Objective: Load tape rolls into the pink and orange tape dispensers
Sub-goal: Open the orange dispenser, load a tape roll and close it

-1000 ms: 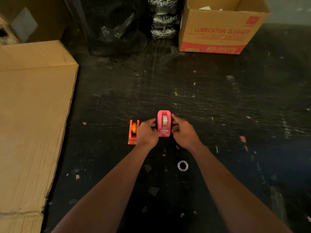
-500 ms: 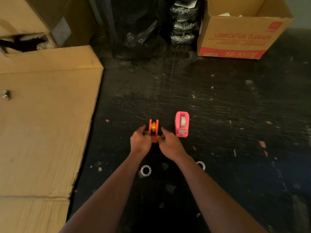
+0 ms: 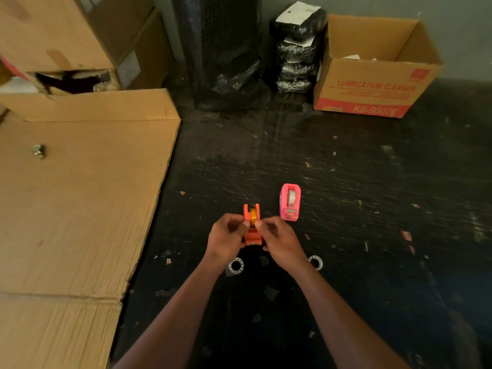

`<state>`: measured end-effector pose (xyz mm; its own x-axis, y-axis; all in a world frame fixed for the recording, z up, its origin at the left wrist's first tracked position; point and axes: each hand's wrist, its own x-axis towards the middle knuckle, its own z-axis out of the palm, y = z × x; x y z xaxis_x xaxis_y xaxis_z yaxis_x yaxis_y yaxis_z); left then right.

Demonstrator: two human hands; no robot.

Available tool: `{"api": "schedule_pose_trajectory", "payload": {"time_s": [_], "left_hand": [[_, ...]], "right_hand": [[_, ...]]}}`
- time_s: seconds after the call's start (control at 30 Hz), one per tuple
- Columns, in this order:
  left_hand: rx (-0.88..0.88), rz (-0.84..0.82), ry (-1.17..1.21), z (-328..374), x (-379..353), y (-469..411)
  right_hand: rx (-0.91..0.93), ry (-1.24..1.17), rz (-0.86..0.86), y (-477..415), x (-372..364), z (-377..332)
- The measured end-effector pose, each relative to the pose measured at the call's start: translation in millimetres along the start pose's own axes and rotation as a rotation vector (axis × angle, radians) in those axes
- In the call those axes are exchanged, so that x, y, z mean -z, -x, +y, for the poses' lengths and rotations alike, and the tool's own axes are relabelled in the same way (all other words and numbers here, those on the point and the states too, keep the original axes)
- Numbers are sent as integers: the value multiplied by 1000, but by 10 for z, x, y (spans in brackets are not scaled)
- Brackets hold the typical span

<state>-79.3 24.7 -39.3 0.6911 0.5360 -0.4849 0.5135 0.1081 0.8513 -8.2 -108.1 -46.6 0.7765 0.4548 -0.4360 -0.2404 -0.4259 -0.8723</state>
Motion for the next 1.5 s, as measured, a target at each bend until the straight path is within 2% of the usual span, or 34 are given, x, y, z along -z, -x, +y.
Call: {"api": "schedule_pose_trajectory", "payload": {"time_s": [0.3, 0.5, 0.6, 0.67, 0.77, 0.9, 0.97, 1.03, 1.13, 1.2, 1.33, 1.43, 1.5], "left_hand": [[10, -200, 194, -21, 231, 209], [-8, -204, 271, 38, 220, 163], [11, -146, 291, 39, 227, 59], [-29, -53, 127, 2, 245, -44], [-134, 82, -277, -117, 222, -219], [-147, 156, -672, -241, 127, -409], [-140, 166, -791, -242, 89, -438], [-130, 176, -806, -227, 70, -449], [-204, 213, -709, -187, 76, -404], [-270, 215, -518, -130, 99, -310], [-28, -154, 36, 39, 115, -43], [22, -322, 165, 45, 145, 98], [6, -335, 195, 41, 157, 161]], "right_hand": [[-27, -262, -90, 240, -18, 45], [-8, -408, -23, 206, -88, 50], [-31, -479, 29, 167, -55, 53], [-56, -491, 49, 123, -4, 89], [-90, -447, 32, 79, 40, 118], [-110, -467, 38, 65, 59, 137], [-106, -462, 36, 78, 80, 150], [-103, -451, 35, 95, 100, 156], [-100, -433, 42, 120, 125, 163], [-96, -428, 43, 149, 133, 158], [-95, -443, 19, 212, 104, 159], [-85, -440, -28, 297, 76, 142], [-73, -437, -44, 362, 71, 127]]}}
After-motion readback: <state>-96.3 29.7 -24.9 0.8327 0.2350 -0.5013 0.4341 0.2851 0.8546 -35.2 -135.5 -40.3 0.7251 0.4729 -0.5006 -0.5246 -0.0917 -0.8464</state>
